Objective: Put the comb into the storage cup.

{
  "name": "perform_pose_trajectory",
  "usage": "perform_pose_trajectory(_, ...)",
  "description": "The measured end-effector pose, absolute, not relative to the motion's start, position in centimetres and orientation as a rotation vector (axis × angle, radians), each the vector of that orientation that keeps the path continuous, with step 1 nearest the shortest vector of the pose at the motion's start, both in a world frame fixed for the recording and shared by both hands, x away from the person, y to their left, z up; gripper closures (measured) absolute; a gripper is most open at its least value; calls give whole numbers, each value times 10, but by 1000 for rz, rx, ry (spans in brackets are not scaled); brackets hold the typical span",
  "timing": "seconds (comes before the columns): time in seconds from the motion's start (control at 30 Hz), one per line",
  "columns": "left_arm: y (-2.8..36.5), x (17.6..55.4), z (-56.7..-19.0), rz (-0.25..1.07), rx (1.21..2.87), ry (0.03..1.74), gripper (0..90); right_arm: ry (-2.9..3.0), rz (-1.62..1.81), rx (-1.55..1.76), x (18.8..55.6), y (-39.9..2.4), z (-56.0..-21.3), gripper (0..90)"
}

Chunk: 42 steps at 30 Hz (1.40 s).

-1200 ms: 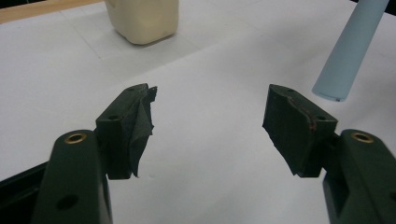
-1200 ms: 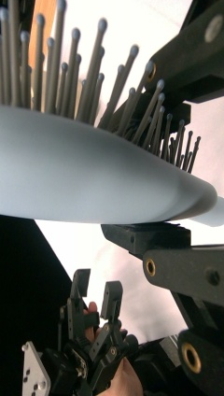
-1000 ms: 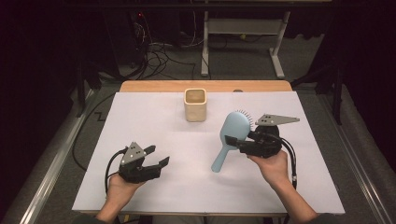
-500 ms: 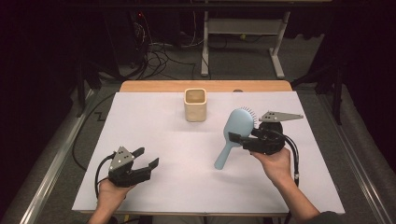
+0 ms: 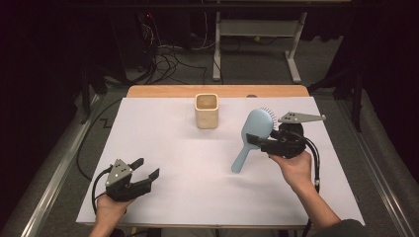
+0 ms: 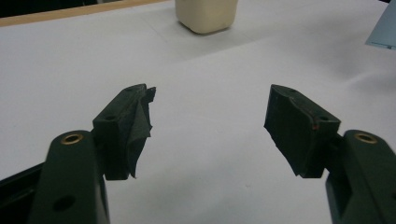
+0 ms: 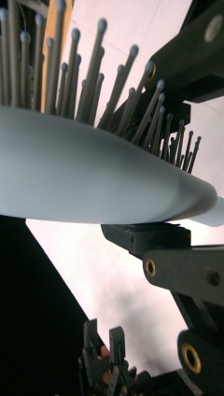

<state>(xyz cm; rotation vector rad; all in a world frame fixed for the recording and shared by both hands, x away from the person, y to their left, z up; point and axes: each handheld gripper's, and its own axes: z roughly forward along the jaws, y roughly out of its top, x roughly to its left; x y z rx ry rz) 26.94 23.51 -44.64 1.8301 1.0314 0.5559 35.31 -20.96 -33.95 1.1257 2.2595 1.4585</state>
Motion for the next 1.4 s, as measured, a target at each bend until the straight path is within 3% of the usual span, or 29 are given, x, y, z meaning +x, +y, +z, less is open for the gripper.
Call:
perform_pose_trajectory(0.53, 256, 273, -460, 593, 1741, 1125, 316, 2250, 1428, 1157, 370, -209, -336, 541)
perform_pose_trajectory(1.4, 250, 272, -467, 577, 1802, 1113, 327, 2242, 1378, 1157, 403, -192, -327, 540)
